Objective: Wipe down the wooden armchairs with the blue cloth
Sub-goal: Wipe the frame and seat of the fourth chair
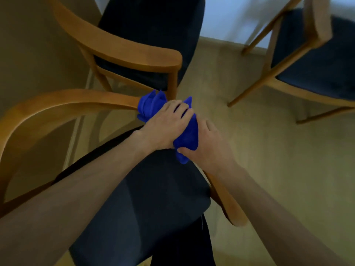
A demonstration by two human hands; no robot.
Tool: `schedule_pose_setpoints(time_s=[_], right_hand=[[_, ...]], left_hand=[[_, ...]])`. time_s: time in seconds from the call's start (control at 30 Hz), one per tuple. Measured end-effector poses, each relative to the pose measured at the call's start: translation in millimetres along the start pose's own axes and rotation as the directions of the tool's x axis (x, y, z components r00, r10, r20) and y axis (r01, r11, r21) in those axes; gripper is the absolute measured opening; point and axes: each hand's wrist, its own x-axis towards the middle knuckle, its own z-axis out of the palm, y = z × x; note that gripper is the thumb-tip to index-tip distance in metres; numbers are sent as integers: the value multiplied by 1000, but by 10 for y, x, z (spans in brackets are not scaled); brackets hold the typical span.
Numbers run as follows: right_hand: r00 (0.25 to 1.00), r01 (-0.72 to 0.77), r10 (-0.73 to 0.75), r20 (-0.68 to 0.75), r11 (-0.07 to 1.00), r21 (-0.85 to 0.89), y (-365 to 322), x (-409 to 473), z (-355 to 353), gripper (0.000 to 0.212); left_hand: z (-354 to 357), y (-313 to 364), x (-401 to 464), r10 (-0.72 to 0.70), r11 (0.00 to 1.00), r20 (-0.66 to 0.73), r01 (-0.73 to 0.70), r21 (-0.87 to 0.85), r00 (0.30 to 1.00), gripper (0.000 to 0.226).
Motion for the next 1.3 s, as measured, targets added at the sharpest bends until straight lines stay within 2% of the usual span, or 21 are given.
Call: schedule_pose_setpoints(time_s=[0.17, 0.3, 0.37, 0.43, 0.5, 0.6, 0.7, 0.77, 0.83, 0.87, 0.93, 1.03, 1.1, 1.2, 1.27, 1.3], right_hand=[[992, -96, 97, -86, 995, 17, 384, -826, 106, 106], [975, -199, 198, -103, 980, -3, 561, -1546, 194, 101], [953, -284, 289, -93, 957, 62, 577, -1811, 201, 97], [912, -387, 407, -58, 898, 209, 520, -1956, 162, 93], [904, -395, 425, -40, 867, 303, 408, -2034, 90, 87], [909, -371, 415, -48, 855, 363, 221, -2136, -63, 86], [902, -378, 432, 24, 760, 528, 112, -2246, -345, 81], [946, -313, 307, 101, 789, 529, 63, -2332, -551, 66], [991, -124, 79, 110, 861, 494, -27, -2418, -770, 63], [995, -36, -15, 97, 864, 502, -89, -2457, -878, 66], [980, 90, -169, 101, 841, 533, -246, -2524, -1059, 66], [917, 234, -371, 148, 799, 554, -535, -2636, -1317, 51], [856, 347, -485, 181, 798, 493, -736, -2696, -1526, 43], [758, 495, -616, 216, 758, 426, -1003, -2688, -1857, 37], [696, 578, -686, 214, 711, 402, -1180, -2679, -2094, 36], [664, 607, -715, 220, 687, 400, -1271, -2692, -2215, 36]], left_hand=[[108, 849, -146, 46, 998, -14, -46, 33, 999, 90], [167, 1561, -460, 46, 999, 34, -46, 11, 998, 75], [138, 1780, -615, 45, 999, 73, -45, -7, 996, 70], [52, 1860, -691, 34, 999, 95, -34, -2, 995, 69], [-94, 1874, -726, 25, 1000, 132, -25, -1, 991, 70], [-401, 1933, -850, -73, 969, 202, 117, -218, 977, 68], [-759, 2072, -1180, -300, 815, 155, 338, -472, 941, 67], [-995, 2163, -1459, -452, 690, 123, 434, -579, 883, 65], [-1254, 2245, -1744, -576, 557, 61, 446, -701, 815, 58], [-1392, 2288, -1867, -616, 510, 35, 432, -744, 787, 54], [-1634, 2404, -2077, -668, 492, -31, 411, -767, 743, 48], [-1907, 2601, -2293, -738, 494, -118, 414, -764, 664, 54], [-2112, 2693, -2402, -772, 481, -152, 412, -774, 617, 64], [-2408, 2713, -2618, -763, 476, -176, 357, -804, 623, 85], [-2640, 2658, -2787, -762, 464, -205, 296, -835, 614, 79], [-2761, 2616, -2872, -782, 442, -225, 262, -858, 582, 69]])
